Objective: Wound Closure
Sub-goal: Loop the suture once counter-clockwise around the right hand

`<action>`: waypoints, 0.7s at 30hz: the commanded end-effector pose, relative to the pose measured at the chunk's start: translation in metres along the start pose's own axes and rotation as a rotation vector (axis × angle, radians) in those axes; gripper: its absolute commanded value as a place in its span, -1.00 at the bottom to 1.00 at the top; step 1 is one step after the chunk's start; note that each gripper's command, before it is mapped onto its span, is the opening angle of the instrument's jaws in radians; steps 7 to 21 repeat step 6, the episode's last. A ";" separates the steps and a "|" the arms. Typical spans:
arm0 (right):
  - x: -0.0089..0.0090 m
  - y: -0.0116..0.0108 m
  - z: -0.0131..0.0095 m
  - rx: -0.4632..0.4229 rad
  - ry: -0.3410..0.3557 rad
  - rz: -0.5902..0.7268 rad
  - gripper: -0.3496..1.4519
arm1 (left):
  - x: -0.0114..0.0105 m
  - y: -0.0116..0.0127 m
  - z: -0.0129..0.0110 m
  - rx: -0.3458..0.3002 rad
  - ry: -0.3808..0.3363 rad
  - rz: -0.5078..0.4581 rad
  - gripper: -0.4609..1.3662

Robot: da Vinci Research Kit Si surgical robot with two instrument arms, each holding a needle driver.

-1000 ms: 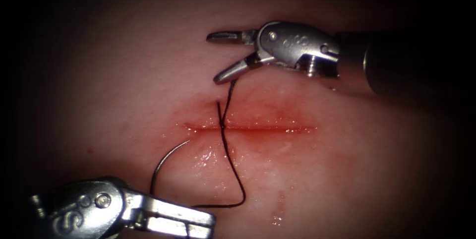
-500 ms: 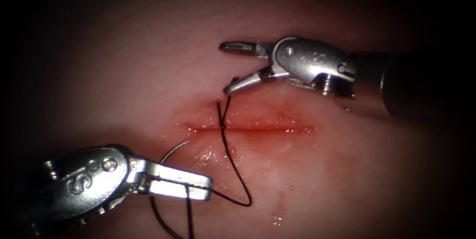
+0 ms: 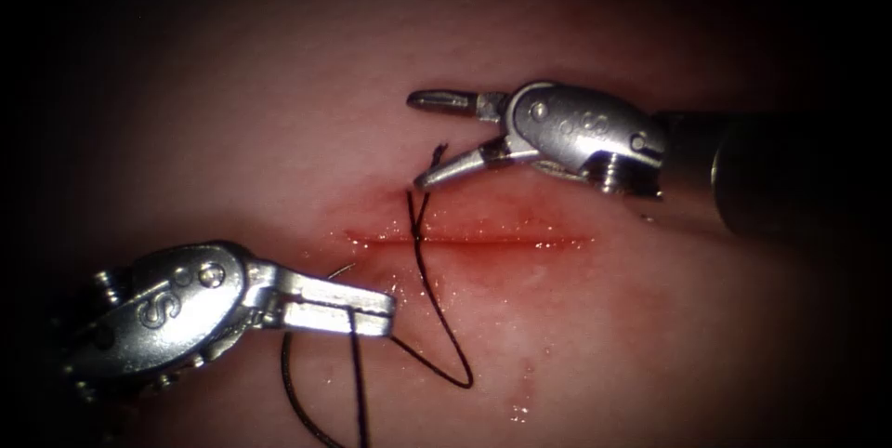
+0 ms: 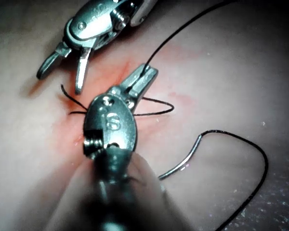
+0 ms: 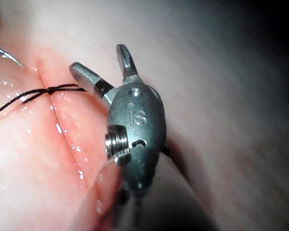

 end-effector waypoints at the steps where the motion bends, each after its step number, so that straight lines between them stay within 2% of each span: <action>1: 0.0000 0.0000 0.0000 0.001 0.000 0.000 0.49 | 0.0000 0.0000 0.0000 -0.004 0.000 0.000 -0.88; 21: -0.0001 -0.0002 0.0001 0.001 -0.001 -0.001 0.50 | 0.0000 0.0000 0.0000 -0.004 0.002 0.000 -0.88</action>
